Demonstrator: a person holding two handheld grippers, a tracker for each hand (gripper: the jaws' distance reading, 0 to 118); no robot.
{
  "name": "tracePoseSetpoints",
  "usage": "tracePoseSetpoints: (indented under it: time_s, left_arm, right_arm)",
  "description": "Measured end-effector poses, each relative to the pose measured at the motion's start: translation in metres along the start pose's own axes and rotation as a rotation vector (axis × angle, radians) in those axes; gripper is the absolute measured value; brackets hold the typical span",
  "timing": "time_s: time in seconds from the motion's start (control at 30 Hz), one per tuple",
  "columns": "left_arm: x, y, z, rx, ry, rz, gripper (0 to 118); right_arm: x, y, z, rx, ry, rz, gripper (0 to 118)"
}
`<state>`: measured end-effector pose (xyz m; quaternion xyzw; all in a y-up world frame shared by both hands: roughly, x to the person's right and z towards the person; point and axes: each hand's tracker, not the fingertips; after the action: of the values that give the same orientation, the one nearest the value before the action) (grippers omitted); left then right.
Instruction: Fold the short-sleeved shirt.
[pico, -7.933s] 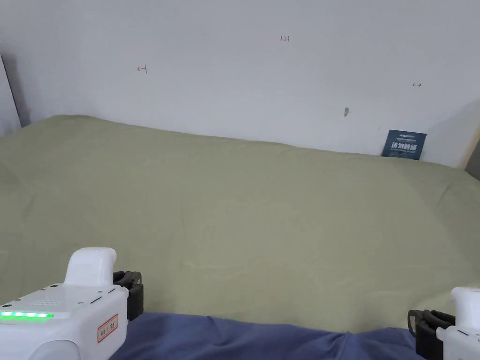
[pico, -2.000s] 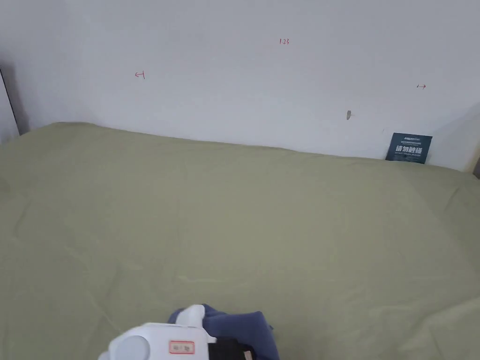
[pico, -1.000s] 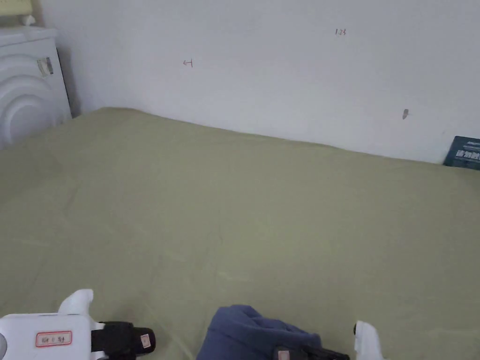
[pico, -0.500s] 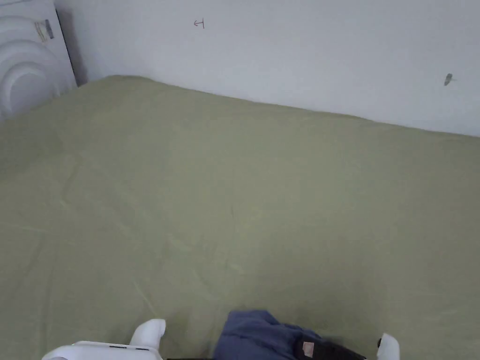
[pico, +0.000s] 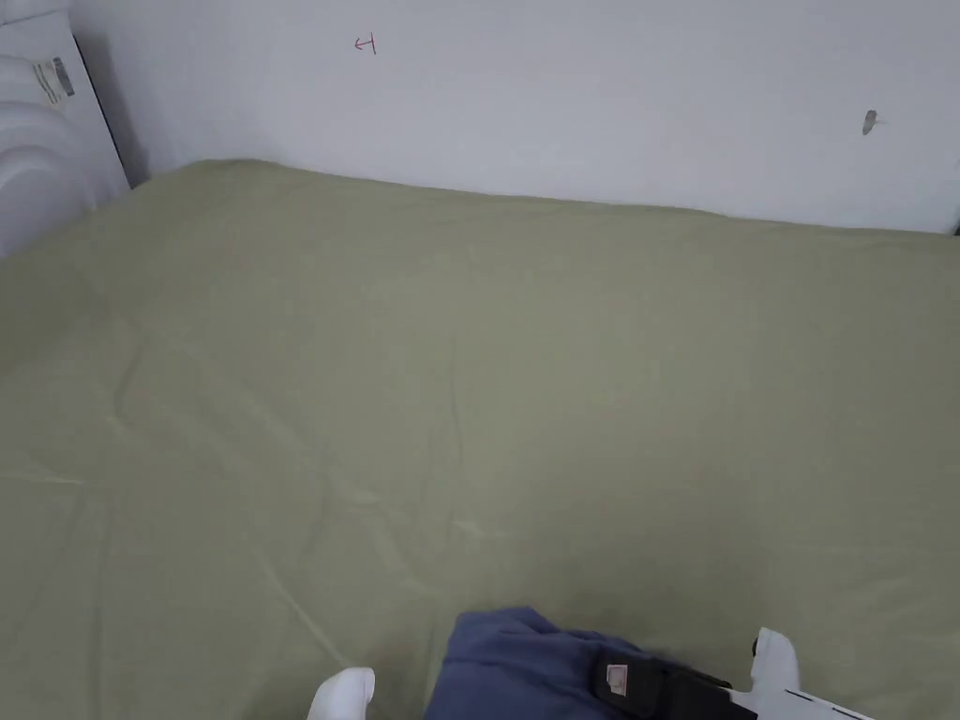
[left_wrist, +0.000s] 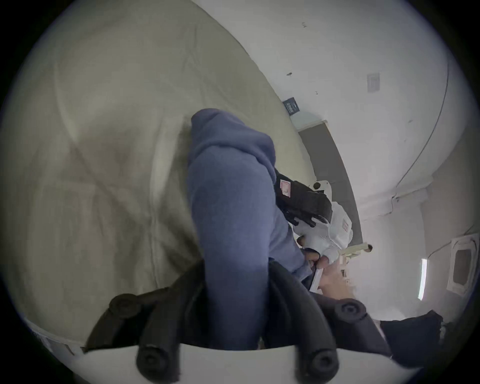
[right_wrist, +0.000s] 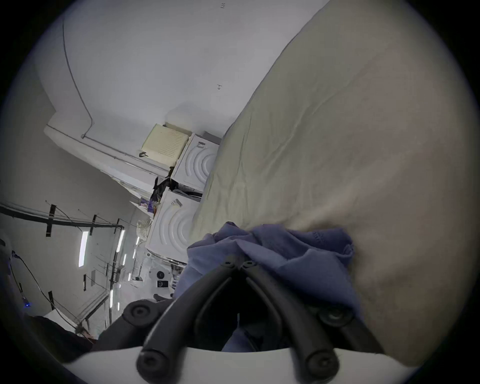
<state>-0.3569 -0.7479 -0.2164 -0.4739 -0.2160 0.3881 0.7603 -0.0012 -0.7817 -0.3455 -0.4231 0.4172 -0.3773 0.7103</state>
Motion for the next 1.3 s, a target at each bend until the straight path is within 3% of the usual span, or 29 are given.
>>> tracePoseSetpoints:
  time_s: [0.17, 0.37, 0.53, 0.67, 0.7, 0.73, 0.77, 0.8, 0.83, 0.87, 0.9, 1.0, 1.13, 1.23, 1.3]
  left_arm:
    - [0.005, 0.014, 0.044, 0.118, 0.04, -0.096, 20]
    - [-0.058, 0.044, 0.146, 0.224, 0.152, -0.003, 20]
    - [-0.113, 0.085, 0.244, 0.239, 0.359, -0.047, 20]
    - [-0.161, 0.114, 0.322, 0.238, 0.646, 0.002, 20]
    - [-0.174, 0.119, 0.339, 0.23, 0.66, 0.02, 21]
    - [-0.184, 0.121, 0.351, 0.251, 0.688, 0.05, 30]
    - [-0.194, 0.122, 0.359, 0.284, 0.716, 0.082, 52]
    - [-0.192, 0.116, 0.36, 0.296, 0.74, 0.091, 52]
    - [-0.195, 0.113, 0.36, 0.312, 0.802, 0.106, 63]
    - [-0.197, 0.109, 0.359, 0.306, 0.868, 0.136, 90]
    - [-0.197, 0.106, 0.359, 0.296, 0.891, 0.161, 103]
    - [-0.163, 0.087, 0.368, 0.427, 0.812, 0.133, 103]
    - [-0.058, 0.061, 0.372, 0.651, 0.935, -0.047, 101]
    - [0.027, 0.039, 0.343, 0.732, 0.784, -0.314, 100]
    - [0.088, 0.021, 0.301, 0.72, 0.714, -0.448, 98]
  right_arm:
    - [-0.014, 0.003, 0.015, 0.003, -0.036, 0.052, 0]
    - [-0.039, 0.006, 0.045, 0.042, -0.06, 0.115, 0]
    - [-0.062, 0.002, 0.079, 0.077, -0.092, 0.169, 0]
    - [-0.071, -0.007, 0.102, 0.062, -0.21, 0.195, 0]
    - [-0.073, -0.01, 0.107, 0.063, -0.237, 0.185, 0]
    - [-0.073, -0.013, 0.112, 0.059, -0.239, 0.176, 0]
    - [-0.074, -0.016, 0.117, 0.065, -0.257, 0.173, 0]
    - [-0.075, -0.021, 0.121, 0.076, -0.264, 0.174, 0]
    - [-0.077, -0.025, 0.126, 0.08, -0.262, 0.175, 0]
    - [-0.08, -0.029, 0.131, 0.087, -0.259, 0.173, 0]
    - [-0.083, -0.032, 0.136, 0.106, -0.247, 0.167, 0]
    - [-0.098, -0.037, 0.151, 0.146, -0.229, 0.175, 0]
    - [-0.132, -0.032, 0.177, 0.189, -0.281, 0.288, 0]
    - [-0.174, -0.027, 0.191, 0.222, -0.414, 0.464, 0]
    - [-0.207, -0.028, 0.199, 0.301, -0.493, 0.64, 0]
